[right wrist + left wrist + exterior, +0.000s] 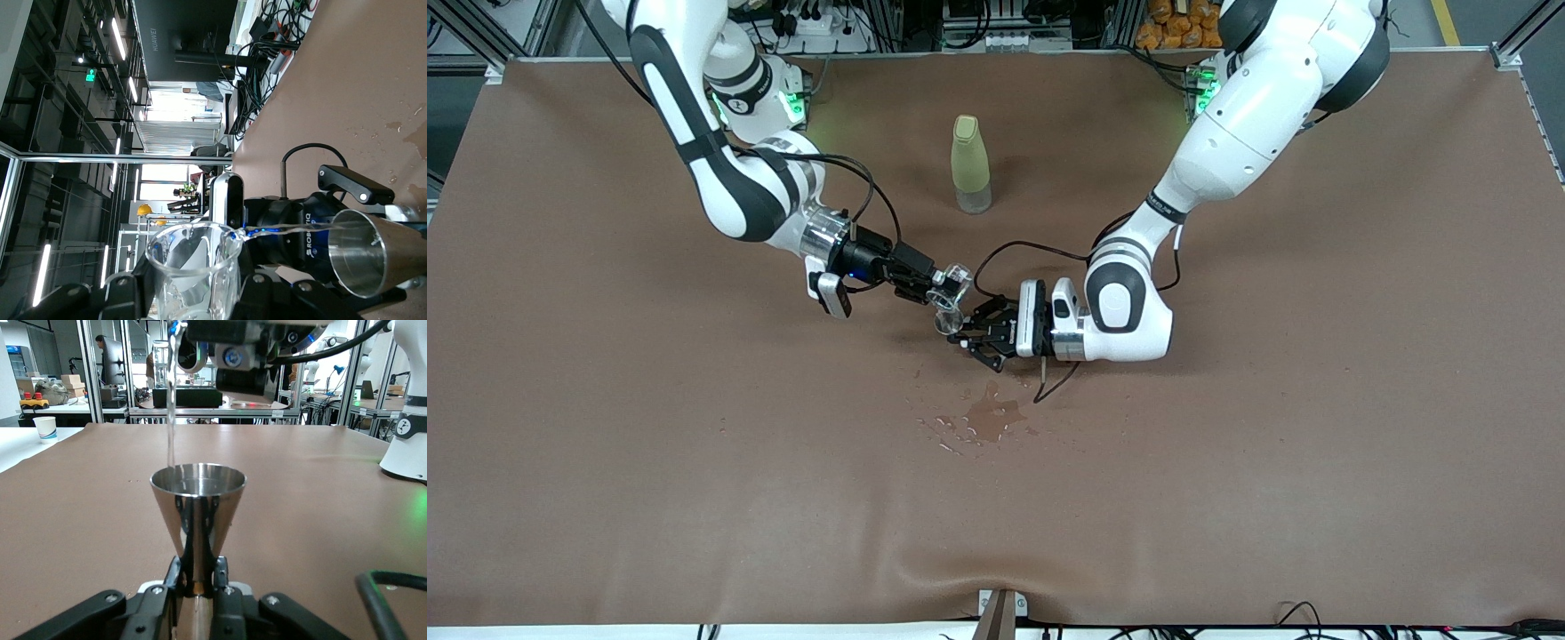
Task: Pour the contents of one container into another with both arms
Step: 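Tilt the glass cup with the right gripper, pouring liquid into the jigger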
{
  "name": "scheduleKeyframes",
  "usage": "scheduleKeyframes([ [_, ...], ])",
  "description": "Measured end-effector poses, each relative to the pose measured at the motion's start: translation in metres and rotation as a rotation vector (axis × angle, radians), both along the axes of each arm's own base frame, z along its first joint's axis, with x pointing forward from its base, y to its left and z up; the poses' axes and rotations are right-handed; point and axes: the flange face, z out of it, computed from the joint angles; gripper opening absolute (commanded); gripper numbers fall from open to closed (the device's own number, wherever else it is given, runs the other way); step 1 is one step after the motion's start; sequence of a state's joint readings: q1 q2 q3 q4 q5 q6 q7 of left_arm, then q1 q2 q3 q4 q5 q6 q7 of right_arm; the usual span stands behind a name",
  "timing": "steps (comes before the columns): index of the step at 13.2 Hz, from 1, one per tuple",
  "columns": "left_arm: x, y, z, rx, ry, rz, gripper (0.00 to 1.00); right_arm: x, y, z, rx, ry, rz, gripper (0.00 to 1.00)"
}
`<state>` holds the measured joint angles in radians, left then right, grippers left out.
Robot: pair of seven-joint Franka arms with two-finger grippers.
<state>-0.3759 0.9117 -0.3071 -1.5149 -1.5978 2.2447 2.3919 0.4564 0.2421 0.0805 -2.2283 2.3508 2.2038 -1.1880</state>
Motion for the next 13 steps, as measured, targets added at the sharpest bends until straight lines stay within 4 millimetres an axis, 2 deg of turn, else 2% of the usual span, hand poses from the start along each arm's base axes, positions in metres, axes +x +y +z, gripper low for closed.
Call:
scheduleKeyframes([
  [13,0.0014,-0.0019,0.0016,-0.011,0.004,0.011,0.0,-0.0025,0.0037,-0.0001,0.066,0.151,-0.009,0.17],
])
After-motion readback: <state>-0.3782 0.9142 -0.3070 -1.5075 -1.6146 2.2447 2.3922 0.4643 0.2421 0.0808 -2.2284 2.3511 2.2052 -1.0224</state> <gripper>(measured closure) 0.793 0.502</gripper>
